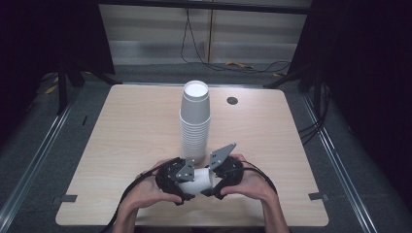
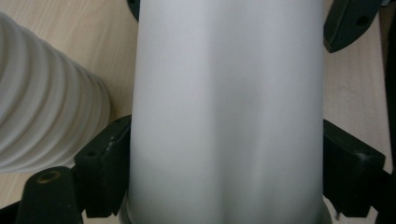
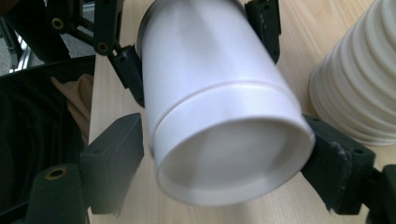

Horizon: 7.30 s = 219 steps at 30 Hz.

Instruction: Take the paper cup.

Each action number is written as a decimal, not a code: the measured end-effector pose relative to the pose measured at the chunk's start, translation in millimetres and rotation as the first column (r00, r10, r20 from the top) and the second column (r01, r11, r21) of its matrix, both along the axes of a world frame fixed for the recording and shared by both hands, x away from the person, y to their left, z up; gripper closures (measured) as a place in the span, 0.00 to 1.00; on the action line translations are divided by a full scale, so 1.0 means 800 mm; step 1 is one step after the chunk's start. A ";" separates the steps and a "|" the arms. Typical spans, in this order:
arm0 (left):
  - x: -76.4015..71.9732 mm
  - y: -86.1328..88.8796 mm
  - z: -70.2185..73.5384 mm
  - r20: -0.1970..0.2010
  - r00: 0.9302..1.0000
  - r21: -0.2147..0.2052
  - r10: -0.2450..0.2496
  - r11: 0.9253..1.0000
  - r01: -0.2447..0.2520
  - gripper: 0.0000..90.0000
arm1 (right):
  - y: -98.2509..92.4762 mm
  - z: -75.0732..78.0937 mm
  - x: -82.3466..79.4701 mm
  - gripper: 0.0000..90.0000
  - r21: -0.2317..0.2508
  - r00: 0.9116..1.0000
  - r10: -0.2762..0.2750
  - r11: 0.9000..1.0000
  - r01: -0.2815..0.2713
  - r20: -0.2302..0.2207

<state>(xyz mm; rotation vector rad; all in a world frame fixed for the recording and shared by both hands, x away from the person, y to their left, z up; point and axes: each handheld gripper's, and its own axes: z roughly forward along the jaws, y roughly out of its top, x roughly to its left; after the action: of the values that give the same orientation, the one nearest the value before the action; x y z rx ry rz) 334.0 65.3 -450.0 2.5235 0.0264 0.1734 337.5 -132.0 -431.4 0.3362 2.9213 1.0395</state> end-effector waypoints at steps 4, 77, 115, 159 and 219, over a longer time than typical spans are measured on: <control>0.001 -0.001 0.002 0.008 0.999 0.040 -0.045 0.998 0.044 0.18 | 0.001 -0.003 0.003 0.21 0.016 1.000 0.011 1.000 -0.011 -0.024; 0.007 0.042 0.020 -0.018 1.000 -0.327 -0.006 0.945 0.000 0.18 | -0.003 0.007 -0.002 0.27 0.042 1.000 -0.013 0.999 0.014 -0.018; -0.016 0.091 -0.007 -0.127 0.975 -0.631 0.180 0.744 -0.220 0.17 | -0.051 -0.020 -0.011 0.26 0.353 0.987 -0.162 0.923 0.151 0.001; -0.010 0.079 -0.008 -0.179 0.969 -0.664 0.168 0.707 -0.245 0.17 | -0.058 -0.059 -0.019 0.26 0.614 0.985 -0.173 0.777 0.137 -0.001; 0.008 0.057 -0.012 -0.196 0.980 -0.667 -0.017 0.735 -0.121 0.12 | -0.047 -0.053 -0.024 0.22 0.583 0.995 -0.099 0.808 0.092 -0.020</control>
<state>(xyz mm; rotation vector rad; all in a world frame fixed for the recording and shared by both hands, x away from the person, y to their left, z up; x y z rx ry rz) 340.2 110.7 -459.7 1.7884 0.2024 -0.0569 318.5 -169.5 -474.1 0.4745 2.4595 1.8961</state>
